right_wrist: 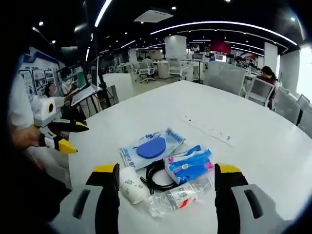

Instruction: Arrange the tabletop items into an orderly group along one side of the table until the central work area is clear of visible clutter.

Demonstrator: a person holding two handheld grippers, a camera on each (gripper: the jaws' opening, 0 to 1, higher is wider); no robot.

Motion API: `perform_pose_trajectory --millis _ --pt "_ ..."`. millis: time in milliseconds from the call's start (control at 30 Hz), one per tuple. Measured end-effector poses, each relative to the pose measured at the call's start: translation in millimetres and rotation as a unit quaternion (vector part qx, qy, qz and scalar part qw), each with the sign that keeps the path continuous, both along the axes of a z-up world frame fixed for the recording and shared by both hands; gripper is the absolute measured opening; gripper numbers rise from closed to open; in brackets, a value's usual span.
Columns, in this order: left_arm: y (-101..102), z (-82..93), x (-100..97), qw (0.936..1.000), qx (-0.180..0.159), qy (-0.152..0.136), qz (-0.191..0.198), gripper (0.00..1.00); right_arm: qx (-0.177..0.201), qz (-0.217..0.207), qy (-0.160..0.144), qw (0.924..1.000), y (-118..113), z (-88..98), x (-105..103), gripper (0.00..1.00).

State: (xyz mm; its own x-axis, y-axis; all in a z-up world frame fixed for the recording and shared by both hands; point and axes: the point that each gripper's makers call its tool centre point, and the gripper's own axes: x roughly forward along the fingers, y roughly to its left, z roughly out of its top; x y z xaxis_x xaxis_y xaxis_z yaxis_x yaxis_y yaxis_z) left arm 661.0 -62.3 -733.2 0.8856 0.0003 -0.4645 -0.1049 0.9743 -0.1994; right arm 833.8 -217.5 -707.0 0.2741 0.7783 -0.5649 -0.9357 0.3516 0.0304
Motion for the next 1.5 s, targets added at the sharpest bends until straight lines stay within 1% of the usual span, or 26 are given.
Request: perform_pose_trajectory --millis 67,100,133,233,400,500,600,700,900,1033,1167,1200,1300,1367,1433,1500 --pt "2 0.5 0.1 1.0000 0.007 -0.002 0.003 0.70 0.000 0.008 -0.012 0.9999 4 3.0 4 0.75" --pt "2 0.2 -0.4 1.0000 0.007 0.001 0.005 0.69 0.000 0.011 -0.025 0.9996 7 6.2 8 0.75" --pt "2 0.6 -1.0 0.9999 0.002 0.002 0.012 0.69 0.001 0.015 -0.031 0.9994 9 7.7 10 0.75" --pt "2 0.6 -1.0 0.9997 -0.004 0.000 0.025 0.68 -0.003 0.030 -0.036 0.9989 15 9.2 15 0.72" --pt "-6 -7.7 -2.4 0.9994 -0.016 0.012 0.030 0.63 -0.018 0.052 -0.049 0.9973 22 5.6 19 0.71" --pt "-11 -9.3 -2.8 0.9991 -0.022 0.015 0.033 0.61 -0.023 0.059 -0.049 0.9968 26 2.5 23 0.70" --pt "-13 -12.0 -2.0 0.9989 -0.027 0.019 0.032 0.58 -0.027 0.068 -0.050 0.9961 28 2.5 22 0.69" --pt "-18 -12.1 -0.9 0.9989 -0.031 0.019 0.031 0.58 -0.031 0.070 -0.048 0.9959 31 0.3 23 0.68" --pt "-21 -13.1 1.9 0.9986 -0.036 0.018 0.034 0.56 -0.033 0.079 -0.046 0.9953 36 -0.4 24 0.67" --pt "-24 -16.9 4.1 0.9983 -0.039 0.025 0.035 0.52 -0.032 0.085 -0.042 0.9950 40 -2.4 25 0.65" --pt "-25 -19.6 5.8 0.9982 -0.039 0.029 0.035 0.52 -0.038 0.092 -0.041 0.9942 42 -5.6 22 0.65" --pt "-25 -20.8 6.8 0.9982 -0.038 0.029 0.036 0.52 -0.038 0.094 -0.041 0.9940 44 -6.3 22 0.64" --pt "-25 -25.0 10.3 0.9976 -0.049 0.031 0.039 0.51 -0.038 0.100 -0.040 0.9934 55 -9.2 27 0.63" --pt "-25 -27.5 12.9 0.9973 -0.052 0.034 0.040 0.50 -0.038 0.104 -0.042 0.9930 57 -8.7 27 0.63" --pt "-25 -34.0 17.0 0.9969 -0.055 0.038 0.041 0.48 -0.038 0.110 -0.042 0.9924 62 -9.7 29 0.62" --pt "-24 -42.3 19.8 0.9967 -0.054 0.046 0.040 0.46 -0.040 0.115 -0.043 0.9916 70 -12.9 35 0.61"
